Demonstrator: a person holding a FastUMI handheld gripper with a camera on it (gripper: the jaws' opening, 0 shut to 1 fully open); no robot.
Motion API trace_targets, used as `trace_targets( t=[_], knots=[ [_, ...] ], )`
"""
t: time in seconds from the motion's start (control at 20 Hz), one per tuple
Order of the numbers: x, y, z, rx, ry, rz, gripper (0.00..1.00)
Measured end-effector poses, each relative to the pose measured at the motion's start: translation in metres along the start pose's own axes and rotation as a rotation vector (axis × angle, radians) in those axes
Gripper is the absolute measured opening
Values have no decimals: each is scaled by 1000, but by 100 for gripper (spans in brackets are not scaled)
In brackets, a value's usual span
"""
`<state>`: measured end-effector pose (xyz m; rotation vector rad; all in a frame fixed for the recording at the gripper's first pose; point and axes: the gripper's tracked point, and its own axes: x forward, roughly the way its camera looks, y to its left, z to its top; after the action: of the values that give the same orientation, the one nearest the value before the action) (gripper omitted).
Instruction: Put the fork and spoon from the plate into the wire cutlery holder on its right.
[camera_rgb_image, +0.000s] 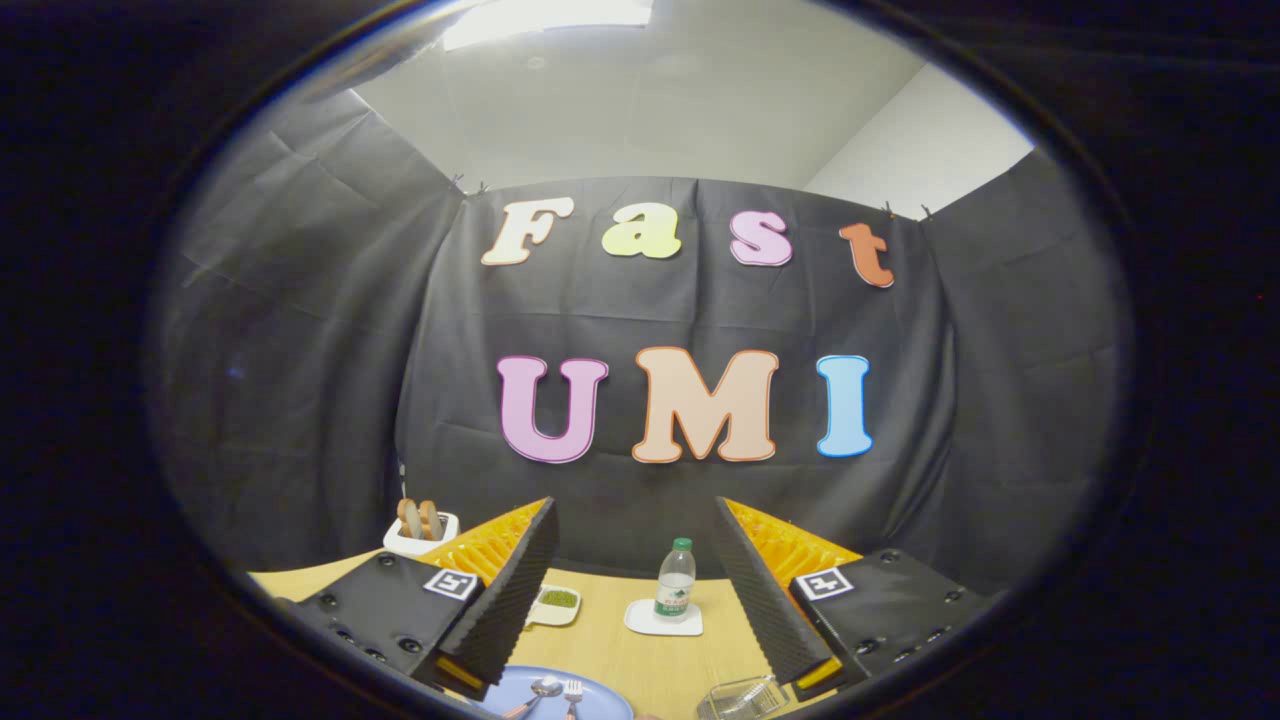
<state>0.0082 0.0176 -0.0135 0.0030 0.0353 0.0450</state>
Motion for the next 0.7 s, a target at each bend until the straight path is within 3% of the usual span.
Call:
trace_targets(
  t=[0.35,0.7],
  knots=[
    [1,4,-7,4,16,19,98],
    [3,21,-49,-42,126,71,98]
  ],
)
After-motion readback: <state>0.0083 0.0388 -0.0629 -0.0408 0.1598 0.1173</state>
